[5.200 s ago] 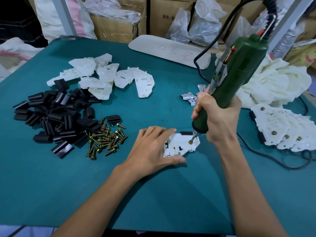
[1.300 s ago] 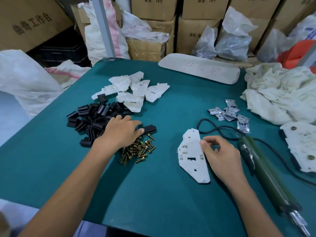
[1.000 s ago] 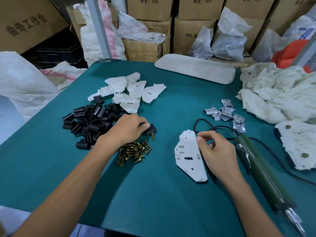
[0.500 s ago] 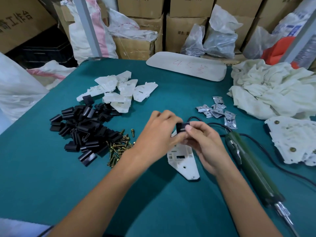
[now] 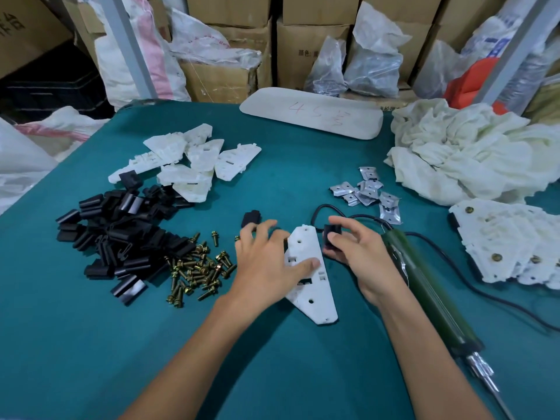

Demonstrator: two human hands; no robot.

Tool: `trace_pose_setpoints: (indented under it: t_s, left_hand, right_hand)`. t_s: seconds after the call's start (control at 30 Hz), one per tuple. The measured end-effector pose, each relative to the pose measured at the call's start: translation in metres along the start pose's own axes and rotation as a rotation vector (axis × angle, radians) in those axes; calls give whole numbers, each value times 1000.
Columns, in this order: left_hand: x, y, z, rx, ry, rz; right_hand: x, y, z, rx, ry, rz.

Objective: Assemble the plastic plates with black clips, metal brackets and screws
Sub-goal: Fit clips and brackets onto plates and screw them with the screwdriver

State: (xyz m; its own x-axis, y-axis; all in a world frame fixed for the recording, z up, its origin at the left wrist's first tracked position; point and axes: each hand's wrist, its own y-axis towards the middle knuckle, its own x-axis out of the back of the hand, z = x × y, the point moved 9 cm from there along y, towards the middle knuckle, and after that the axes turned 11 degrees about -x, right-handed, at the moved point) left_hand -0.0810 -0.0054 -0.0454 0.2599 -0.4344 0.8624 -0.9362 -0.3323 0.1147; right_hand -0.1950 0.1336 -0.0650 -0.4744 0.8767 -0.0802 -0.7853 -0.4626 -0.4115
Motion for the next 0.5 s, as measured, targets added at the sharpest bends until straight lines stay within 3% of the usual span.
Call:
trace_pose_setpoints:
  t_s: [0.1,0.17,0.33,0.5]
  left_hand:
    - [-7,-4,-2,87,-546,-62]
    - [-10,-6,-6,52,-751,-107]
    - [-6,-8,-9,-18,-873,-168]
    - [-9,-10,-4,31,-773,-175]
  right_hand:
    - [-3,-3,-2,-66,56,60]
    - [-11,-6,-2,-101,133,159]
    - [-20,-11,-3,-124,181,245]
    - [-16,-12,0,-42,45,148]
